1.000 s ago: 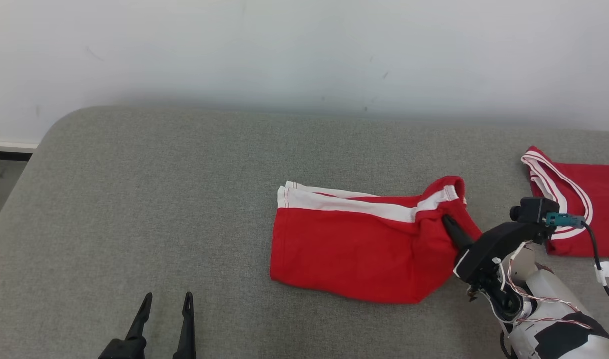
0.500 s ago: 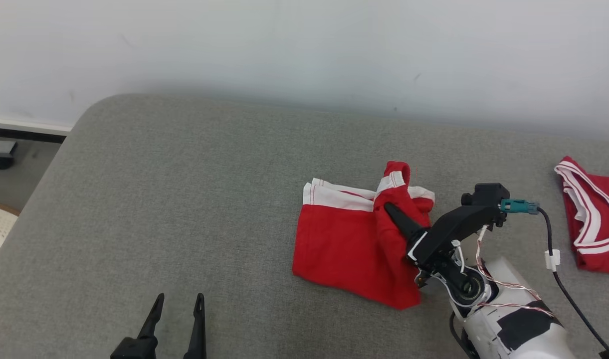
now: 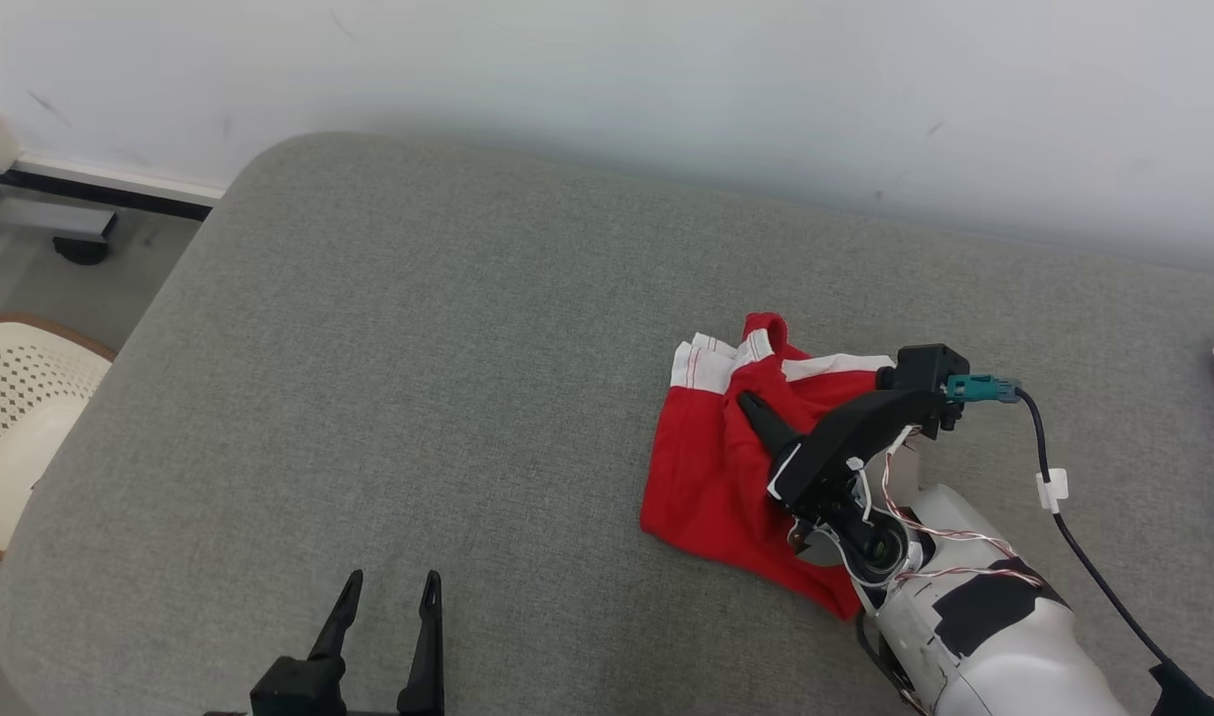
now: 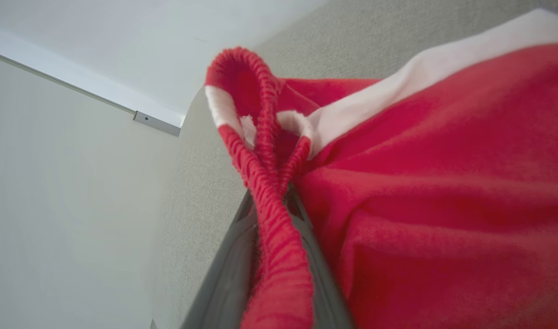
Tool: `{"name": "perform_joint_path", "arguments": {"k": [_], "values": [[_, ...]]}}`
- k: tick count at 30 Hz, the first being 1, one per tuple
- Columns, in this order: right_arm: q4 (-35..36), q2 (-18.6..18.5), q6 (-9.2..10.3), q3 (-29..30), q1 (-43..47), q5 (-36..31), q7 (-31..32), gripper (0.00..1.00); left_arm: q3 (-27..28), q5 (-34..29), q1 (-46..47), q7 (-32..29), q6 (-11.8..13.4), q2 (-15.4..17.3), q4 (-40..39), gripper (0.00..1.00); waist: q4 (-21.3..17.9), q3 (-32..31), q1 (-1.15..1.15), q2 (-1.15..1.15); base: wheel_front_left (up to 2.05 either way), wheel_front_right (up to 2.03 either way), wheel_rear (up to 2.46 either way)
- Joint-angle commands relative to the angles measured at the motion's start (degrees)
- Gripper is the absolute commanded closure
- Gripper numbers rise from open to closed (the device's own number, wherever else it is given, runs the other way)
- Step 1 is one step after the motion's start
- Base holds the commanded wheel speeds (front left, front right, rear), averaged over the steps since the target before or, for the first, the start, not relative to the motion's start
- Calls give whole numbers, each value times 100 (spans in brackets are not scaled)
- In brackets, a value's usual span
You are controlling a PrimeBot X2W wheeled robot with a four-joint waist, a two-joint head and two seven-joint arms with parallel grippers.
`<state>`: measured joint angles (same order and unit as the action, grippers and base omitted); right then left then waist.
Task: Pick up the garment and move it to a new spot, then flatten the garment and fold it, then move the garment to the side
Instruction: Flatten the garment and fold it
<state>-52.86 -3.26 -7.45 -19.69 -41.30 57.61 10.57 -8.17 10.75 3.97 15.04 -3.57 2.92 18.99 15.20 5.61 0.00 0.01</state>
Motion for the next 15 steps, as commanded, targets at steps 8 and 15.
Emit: {"name": "perform_joint_path", "arguments": {"k": [8,15], "values": [[-648,38,-5,-241,-361,-259,-508,100,-162,190,264,16,79,-5,-10,0,289,229,0,-1,0,0,0],[-898,39,-5,-773,-482,-505,-946,65,-147,240,283,16,152,-3,-7,0,283,247,0,-1,0,0,0]]}}
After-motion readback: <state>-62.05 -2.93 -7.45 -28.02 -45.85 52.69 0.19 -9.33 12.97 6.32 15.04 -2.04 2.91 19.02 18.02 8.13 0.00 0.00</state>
